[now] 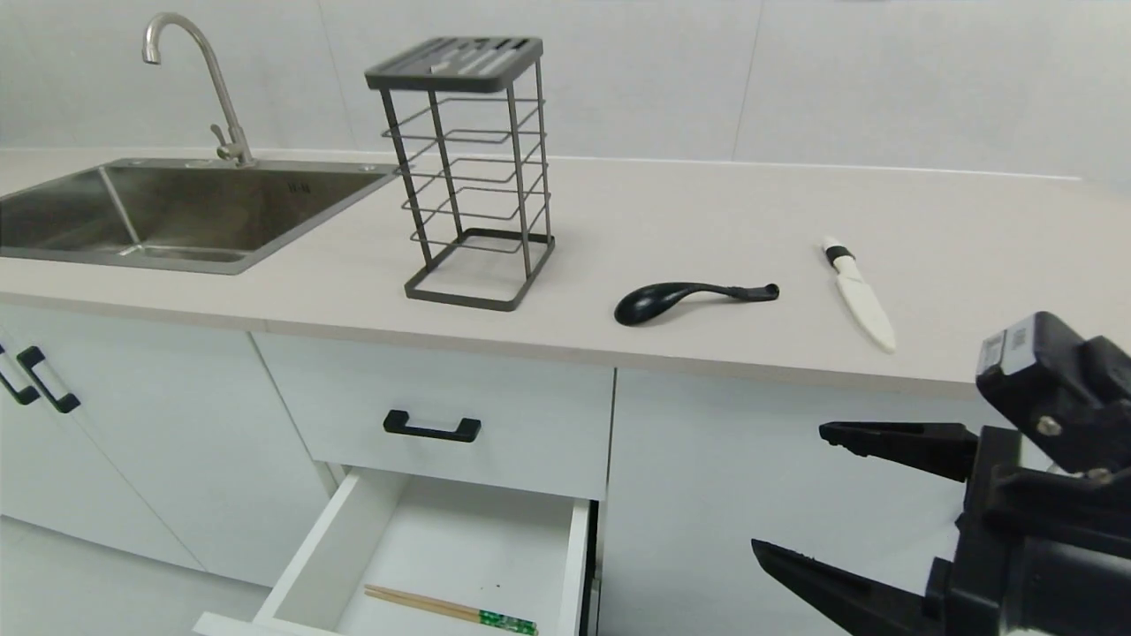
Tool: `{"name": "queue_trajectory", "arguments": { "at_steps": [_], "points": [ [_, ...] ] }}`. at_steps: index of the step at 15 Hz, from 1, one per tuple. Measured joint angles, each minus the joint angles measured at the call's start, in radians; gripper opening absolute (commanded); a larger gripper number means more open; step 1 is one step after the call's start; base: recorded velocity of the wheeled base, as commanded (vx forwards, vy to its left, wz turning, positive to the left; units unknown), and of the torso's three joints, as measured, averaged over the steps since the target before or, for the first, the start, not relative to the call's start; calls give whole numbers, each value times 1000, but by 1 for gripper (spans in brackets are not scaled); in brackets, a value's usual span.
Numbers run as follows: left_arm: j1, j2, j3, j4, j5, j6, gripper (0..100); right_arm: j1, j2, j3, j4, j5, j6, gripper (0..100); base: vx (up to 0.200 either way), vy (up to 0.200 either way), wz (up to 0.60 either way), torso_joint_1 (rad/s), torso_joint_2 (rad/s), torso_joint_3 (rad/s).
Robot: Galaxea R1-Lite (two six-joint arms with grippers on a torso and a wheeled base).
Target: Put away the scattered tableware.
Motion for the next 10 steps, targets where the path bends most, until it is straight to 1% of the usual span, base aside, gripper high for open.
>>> {"name": "queue_trajectory", "arguments": {
  "at_steps": [3, 6, 7, 8, 10],
  "points": [
    [0, 0, 0, 2, 0, 0, 100, 16, 7, -16, 1, 1, 1, 100, 0, 0, 0, 245, -494, -212],
    [0, 0, 0, 3, 0, 0, 100, 18, 34, -42, 2, 2, 1, 100, 0, 0, 0, 93, -481, -220],
    [0, 0, 0, 2, 0, 0, 100, 17, 46, -50, 3, 4, 1, 100, 0, 0, 0, 232, -500, -222],
    [0, 0, 0, 2, 0, 0, 100, 7, 57, -61, 3, 4, 2, 100, 0, 0, 0, 398, -491, -217],
    [0, 0, 0, 2, 0, 0, 100, -16, 84, -107, 74, 3, 1, 100, 0, 0, 0, 390, -481, -249]
  ]
}}
